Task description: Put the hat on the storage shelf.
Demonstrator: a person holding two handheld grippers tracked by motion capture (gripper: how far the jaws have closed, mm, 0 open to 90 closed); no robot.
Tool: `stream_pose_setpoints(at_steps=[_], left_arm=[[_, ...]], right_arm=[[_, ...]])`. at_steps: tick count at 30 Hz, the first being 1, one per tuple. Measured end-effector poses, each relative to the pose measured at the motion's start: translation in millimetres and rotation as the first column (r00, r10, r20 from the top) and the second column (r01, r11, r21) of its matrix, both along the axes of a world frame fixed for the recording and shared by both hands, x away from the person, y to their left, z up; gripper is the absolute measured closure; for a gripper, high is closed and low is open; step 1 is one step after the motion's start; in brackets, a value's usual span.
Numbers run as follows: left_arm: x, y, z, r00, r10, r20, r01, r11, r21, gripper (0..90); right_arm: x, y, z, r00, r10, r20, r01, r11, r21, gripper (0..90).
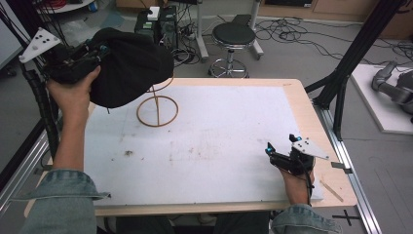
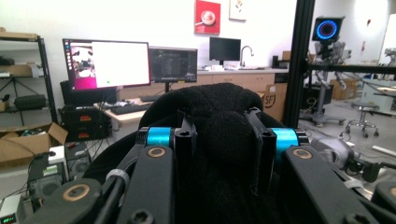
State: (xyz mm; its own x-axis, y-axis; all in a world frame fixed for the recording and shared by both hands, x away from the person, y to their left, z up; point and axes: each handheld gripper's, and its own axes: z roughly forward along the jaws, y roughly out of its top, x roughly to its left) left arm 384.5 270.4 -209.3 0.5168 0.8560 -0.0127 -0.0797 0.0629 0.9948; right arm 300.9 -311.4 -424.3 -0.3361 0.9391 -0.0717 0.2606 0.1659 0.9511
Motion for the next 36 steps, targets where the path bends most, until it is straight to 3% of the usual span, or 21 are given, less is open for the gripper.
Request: stream_pose_setpoints(at_steps=[15,25,36], left_arm=[[30.0,-14.9,-24.2,0.9969,0.019,-0.077,-0.017,0.9994,0.03,69.4],[49.6,-29.4,-40.0,0.989,0.043,-0.142,-0.029,0.9946,0.1,69.0],[60.0,-38.4,-49.7,0.9838,0.038,-0.175,-0.017,0.9927,0.12,68.4]], right_arm=[[0.4,0.7,-0.4,1.0,0.003,-0.006,-0.003,1.0,-0.002,13.6],[0.2,1.1,-0.3,0.9999,0.01,-0.004,-0.01,1.0,-0.008,13.7],[0.9,1.8,-0.8,0.9999,0.014,-0.005,-0.014,1.0,-0.014,13.6]])
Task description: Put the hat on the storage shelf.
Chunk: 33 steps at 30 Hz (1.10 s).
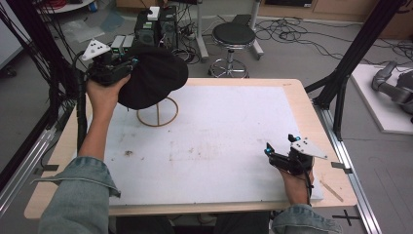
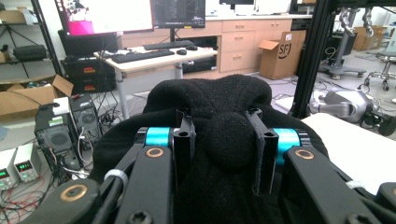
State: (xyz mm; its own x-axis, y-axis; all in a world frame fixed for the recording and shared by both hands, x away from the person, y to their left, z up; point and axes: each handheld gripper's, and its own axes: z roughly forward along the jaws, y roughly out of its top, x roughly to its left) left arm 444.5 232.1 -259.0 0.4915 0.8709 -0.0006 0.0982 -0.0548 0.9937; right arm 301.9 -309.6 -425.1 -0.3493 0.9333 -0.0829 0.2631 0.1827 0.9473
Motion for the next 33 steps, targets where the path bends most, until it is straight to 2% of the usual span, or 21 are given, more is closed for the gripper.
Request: stream_pose_setpoints(at_steps=[8,13,19,26,33], left_arm=[[3.6,1.4,-2.8,0.9999,-0.001,-0.013,0.001,1.0,0.001,65.8],[3.5,0.9,-3.6,0.9999,0.001,-0.014,0.0,0.9995,0.032,61.0],[3.8,2.4,-5.8,0.9996,-0.004,-0.028,0.005,0.9991,0.042,56.7],[-0.1,6.8,-8.4,0.9991,-0.017,-0.038,0.018,0.9988,0.045,53.0],[-10.5,16.5,-7.5,0.9996,-0.022,-0.019,0.023,0.9986,0.048,49.1]], right_arm=[[0.0,0.3,-0.3,1.0,0.002,-0.006,-0.002,1.0,0.0,13.6],[0.1,0.3,-0.3,1.0,0.003,-0.005,-0.003,1.0,0.0,13.6],[0.1,1.0,-0.1,1.0,0.003,-0.006,-0.003,1.0,0.002,13.7],[0.2,1.1,-0.2,1.0,0.003,-0.006,-0.003,1.0,0.001,13.6],[0.3,1.4,-0.2,1.0,0.004,-0.006,-0.004,1.0,-0.002,13.6]])
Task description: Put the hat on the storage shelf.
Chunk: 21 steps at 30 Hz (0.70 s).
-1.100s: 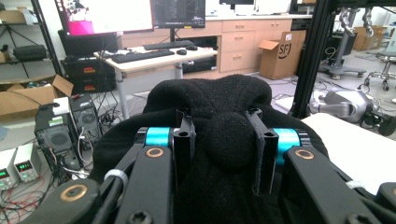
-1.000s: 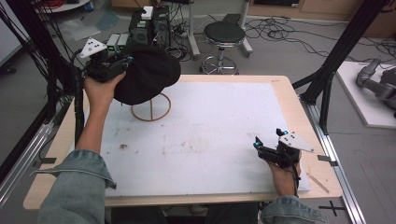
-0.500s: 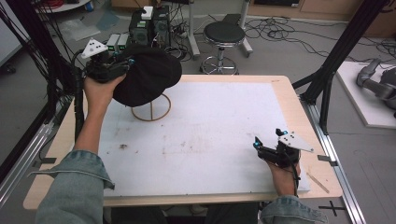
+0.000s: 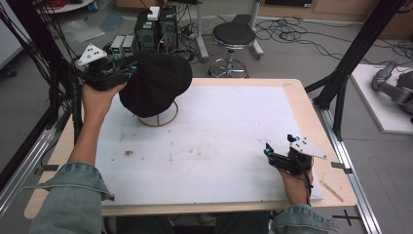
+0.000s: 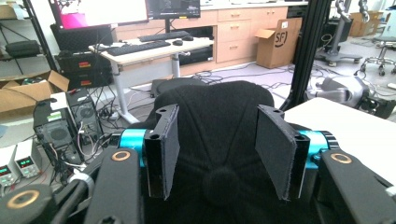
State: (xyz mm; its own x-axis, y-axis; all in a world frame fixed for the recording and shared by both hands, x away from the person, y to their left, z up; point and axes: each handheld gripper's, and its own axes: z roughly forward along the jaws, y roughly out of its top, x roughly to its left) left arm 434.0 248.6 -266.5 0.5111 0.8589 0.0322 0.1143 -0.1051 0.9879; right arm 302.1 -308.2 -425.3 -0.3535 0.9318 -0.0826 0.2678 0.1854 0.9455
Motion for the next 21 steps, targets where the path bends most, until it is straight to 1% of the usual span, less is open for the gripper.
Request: stream_pose_setpoints(at_steps=[3,4,5,9,10,11,12,13,14,15,16,17,18,19,20,21], left_arm=[[-6.1,6.6,-1.7,1.0,0.009,-0.003,-0.009,0.9999,-0.007,47.4],[-8.5,9.0,-2.5,1.0,0.007,-0.003,-0.007,0.9999,-0.01,46.6],[-11.2,11.2,-3.3,1.0,0.004,-0.006,-0.004,0.9999,-0.012,45.9],[-24.4,18.2,-7.5,1.0,0.005,-0.004,-0.005,1.0,-0.004,42.5],[-24.4,18.2,-7.5,1.0,0.005,-0.004,-0.005,1.0,-0.004,42.4],[-31.9,21.1,-9.8,1.0,0.003,-0.004,-0.003,1.0,-0.004,41.9],[-31.9,21.1,-9.8,1.0,0.003,-0.004,-0.003,1.0,-0.004,41.6],[-35.7,22.4,-11.2,1.0,0.002,-0.002,-0.002,1.0,-0.005,41.0],[-42.9,24.3,-13.3,0.9999,0.001,-0.017,-0.001,1.0,0.001,40.1],[-42.9,24.3,-13.3,0.9999,0.001,-0.017,-0.001,1.0,0.001,38.8],[-46.8,24.6,-14.9,0.9999,0.004,-0.014,-0.004,1.0,0.007,38.4],[-50.9,24.9,-16.8,0.9999,0.001,-0.011,0.0,1.0,0.005,38.4],[-54.9,25.3,-18.7,0.9999,-0.003,-0.012,0.003,1.0,0.006,37.8],[-63.1,26.2,-23.2,0.9998,-0.006,-0.018,0.006,0.9999,0.014,37.3],[-63.1,26.2,-23.2,0.9998,-0.006,-0.018,0.006,0.9999,0.014,36.9],[-71.1,27.0,-29.2,0.9998,-0.01,-0.019,0.01,0.9999,0.014,36.4]], right_arm=[[0.2,0.5,0.0,1.0,-0.003,0.002,0.003,1.0,0.003,13.6],[0.0,1.0,0.0,1.0,-0.002,-0.005,0.002,1.0,0.007,13.6],[0.4,1.1,0.0,1.0,-0.001,-0.002,0.001,1.0,0.007,13.6],[2.0,1.9,-0.1,1.0,0.002,0.001,-0.002,1.0,0.002,13.6],[2.4,2.4,-0.2,1.0,0.004,0.0,-0.004,1.0,0.001,13.6],[2.8,2.9,-0.3,1.0,0.006,-0.002,-0.006,1.0,0.003,13.6],[3.0,3.6,-0.1,1.0,0.003,-0.004,-0.003,1.0,0.003,13.6],[4.0,3.8,-0.1,1.0,0.005,0.004,-0.005,1.0,0.001,13.6],[4.5,4.1,0.0,1.0,0.006,0.007,-0.006,1.0,0.0,13.6],[4.8,5.1,0.1,1.0,0.005,0.001,-0.005,1.0,0.008,13.6],[5.7,5.2,0.1,1.0,0.009,0.003,-0.009,1.0,0.005,13.6],[6.2,6.3,0.3,1.0,0.008,0.0,-0.008,1.0,0.013,13.6],[7.0,7.2,0.1,0.9999,0.011,0.003,-0.011,1.0,0.01,13.6],[7.7,8.6,0.0,0.9999,0.015,0.001,-0.015,1.0,0.01,13.6],[8.3,9.9,-0.1,0.9998,0.018,0.0,-0.018,1.0,0.009,13.5],[8.5,11.3,-0.2,0.9998,0.021,-0.002,-0.021,1.0,0.007,13.5]])
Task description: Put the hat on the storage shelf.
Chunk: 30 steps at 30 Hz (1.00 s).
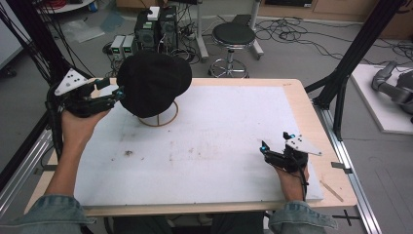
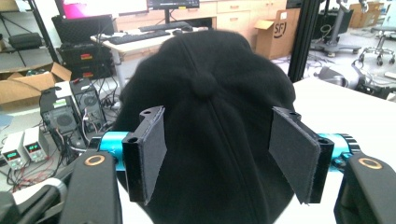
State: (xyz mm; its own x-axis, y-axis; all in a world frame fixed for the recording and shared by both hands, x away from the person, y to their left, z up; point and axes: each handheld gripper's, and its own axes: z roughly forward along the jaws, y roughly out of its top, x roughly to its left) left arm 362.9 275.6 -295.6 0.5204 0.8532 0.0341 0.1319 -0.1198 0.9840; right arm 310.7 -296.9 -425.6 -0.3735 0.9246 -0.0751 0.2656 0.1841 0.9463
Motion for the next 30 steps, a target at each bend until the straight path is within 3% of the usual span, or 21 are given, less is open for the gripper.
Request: stream_pose_setpoints(at_steps=[8,22,30], left_arm=[[-26.7,2.7,-23.7,1.0,0.001,-0.002,-0.001,0.9994,0.034,33.9],[-56.1,8.4,-55.8,0.9987,0.033,-0.039,-0.032,0.9994,0.01,25.8],[-64.8,10.7,-72.3,0.9964,0.064,-0.056,-0.064,0.9979,0.008,22.4]], right_arm=[[1.6,2.4,0.1,1.0,0.002,0.003,-0.002,1.0,-0.007,13.5],[2.1,5.7,0.3,1.0,0.007,0.001,-0.007,1.0,-0.014,13.5],[2.0,7.1,0.6,0.9999,0.011,-0.002,-0.011,1.0,-0.015,13.5]])
